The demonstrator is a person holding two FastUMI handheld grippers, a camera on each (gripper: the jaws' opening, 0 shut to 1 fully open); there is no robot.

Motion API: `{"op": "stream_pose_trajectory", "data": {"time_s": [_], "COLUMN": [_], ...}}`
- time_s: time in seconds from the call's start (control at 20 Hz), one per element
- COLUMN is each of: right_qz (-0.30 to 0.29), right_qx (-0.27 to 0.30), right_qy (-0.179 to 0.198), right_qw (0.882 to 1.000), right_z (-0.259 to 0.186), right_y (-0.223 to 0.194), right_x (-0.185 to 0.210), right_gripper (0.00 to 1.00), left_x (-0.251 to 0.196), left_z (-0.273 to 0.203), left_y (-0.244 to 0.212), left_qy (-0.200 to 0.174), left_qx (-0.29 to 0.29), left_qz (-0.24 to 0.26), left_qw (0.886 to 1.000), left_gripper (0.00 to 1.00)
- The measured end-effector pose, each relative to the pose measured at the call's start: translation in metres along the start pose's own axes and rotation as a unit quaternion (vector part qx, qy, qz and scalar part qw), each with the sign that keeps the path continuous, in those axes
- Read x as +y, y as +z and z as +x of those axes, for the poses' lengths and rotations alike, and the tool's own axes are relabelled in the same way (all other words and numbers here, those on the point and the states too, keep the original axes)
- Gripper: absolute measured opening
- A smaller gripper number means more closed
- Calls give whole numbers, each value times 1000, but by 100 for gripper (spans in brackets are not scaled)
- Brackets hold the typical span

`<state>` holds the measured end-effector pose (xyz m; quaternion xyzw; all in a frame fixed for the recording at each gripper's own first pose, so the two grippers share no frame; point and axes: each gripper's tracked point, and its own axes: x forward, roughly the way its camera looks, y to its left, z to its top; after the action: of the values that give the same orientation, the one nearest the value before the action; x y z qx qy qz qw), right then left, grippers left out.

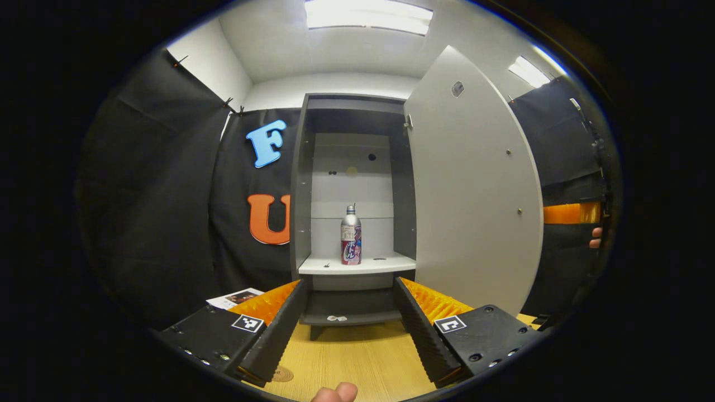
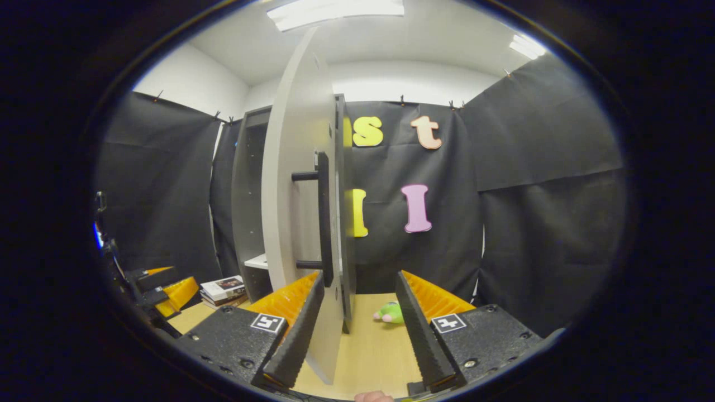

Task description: Open the cabinet door with the right hand, grasp the bottle in the cabinet with the left hand and place it on the coaster, then close the cabinet door with the right hand.

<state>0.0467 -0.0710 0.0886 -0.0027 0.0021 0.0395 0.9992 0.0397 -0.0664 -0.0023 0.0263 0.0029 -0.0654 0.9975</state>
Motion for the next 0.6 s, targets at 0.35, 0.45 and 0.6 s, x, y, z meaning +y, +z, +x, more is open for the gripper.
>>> {"op": "stream_pose_trajectory", "data": {"time_s": [0.35, 0.45, 0.6], "right_qz": [10, 11, 16], "right_qx": [11, 14, 17], "right_qy": [-14, -16, -10], "right_qw": [1000, 1000, 1000], "right_z": [7, 10, 10], "right_y": [-10, -9, -13], "right_x": [-17, -20, -17], "right_gripper": [84, 84, 84], "left_x": [-1, -1, 2], "left_z": [119, 156, 205], "left_y": [25, 21, 9], "left_qy": [-11, -11, -16], "left_qx": [-23, -26, -14], "left_qz": [7, 14, 19], "left_qw": [1000, 1000, 1000], "left_gripper": [95, 95, 95]}}
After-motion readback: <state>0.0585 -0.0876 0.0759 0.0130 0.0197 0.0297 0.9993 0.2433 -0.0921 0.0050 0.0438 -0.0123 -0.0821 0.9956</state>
